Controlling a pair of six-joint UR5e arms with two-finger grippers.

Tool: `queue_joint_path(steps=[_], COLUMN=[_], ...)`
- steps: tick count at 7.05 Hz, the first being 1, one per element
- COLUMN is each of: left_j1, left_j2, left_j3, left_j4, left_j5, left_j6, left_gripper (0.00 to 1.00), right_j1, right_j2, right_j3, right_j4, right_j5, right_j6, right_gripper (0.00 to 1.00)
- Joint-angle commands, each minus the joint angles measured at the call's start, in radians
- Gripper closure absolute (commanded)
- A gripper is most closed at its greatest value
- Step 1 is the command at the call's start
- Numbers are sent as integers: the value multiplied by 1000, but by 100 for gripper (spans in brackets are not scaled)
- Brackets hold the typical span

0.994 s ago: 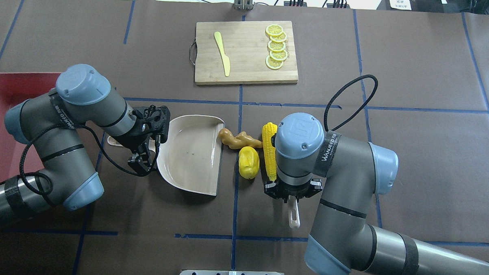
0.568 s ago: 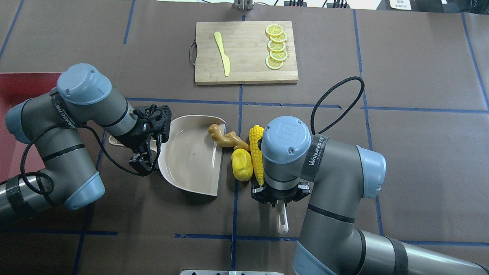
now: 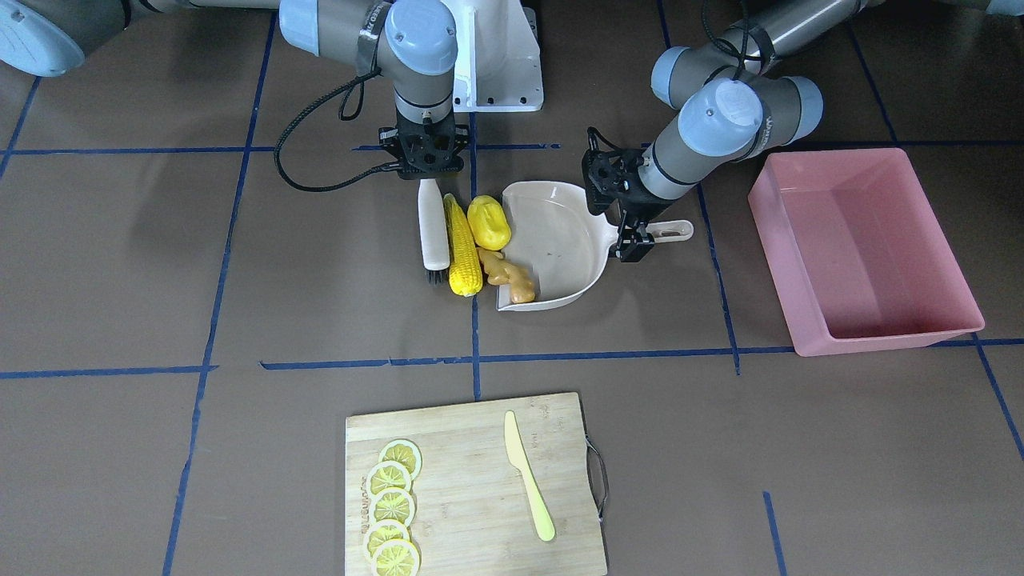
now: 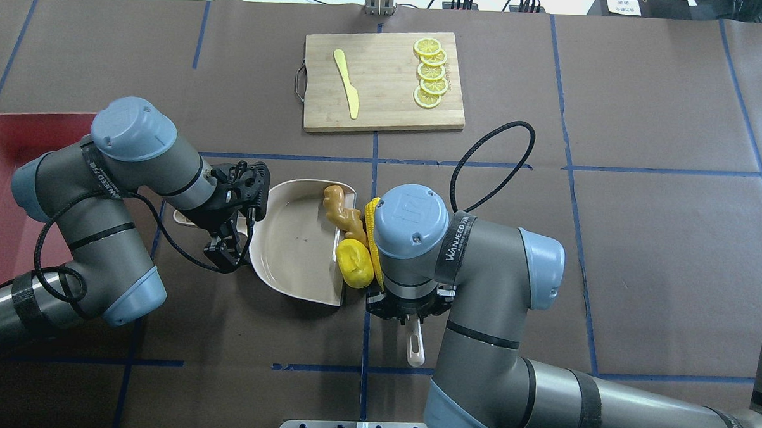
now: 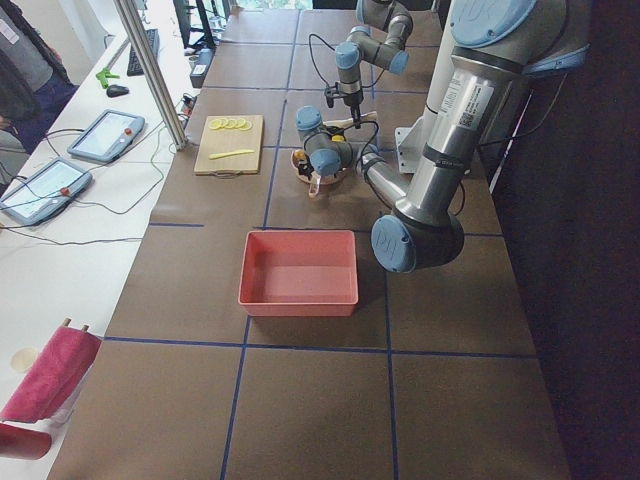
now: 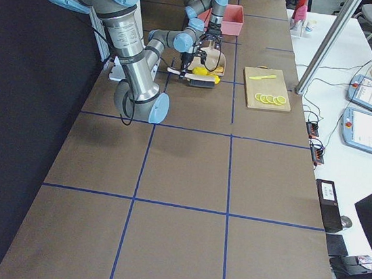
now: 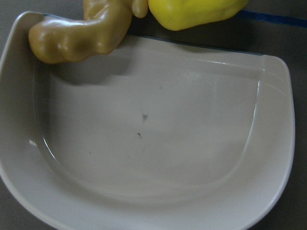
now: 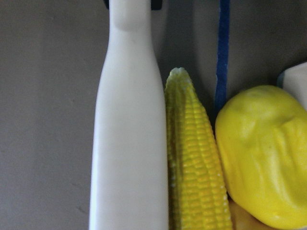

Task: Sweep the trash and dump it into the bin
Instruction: 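Sweep the corn, mango and ginger into the dustpan with the right brush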

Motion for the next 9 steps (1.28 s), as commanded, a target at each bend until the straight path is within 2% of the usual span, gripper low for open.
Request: queue_joint_path(steps=[1,3,4,7,9], left_j1=[0,1,1,4,4], left_j2=[-2,-4,-4,-8,-8], left_j3=[-3,-6,-1,5,3], left_j4=[0,-3,-3,-3,-3], left_j5=[0,0,2,2,2], left_j6=[-2,-32,-34,-34,-35], left_gripper=[1,1,1,1,1], right_j1=[-13,-29,-34,-34,-34], right_j2=[23,73,115,164,207], right_j3=[-7,-45,-101,-130,-180], right_j4=[2,3,5,6,8], right_j5=[-2,-3,-3,-2,0], right_j6=[5,5,7,7,7], right_gripper=[100,100,100,100,100])
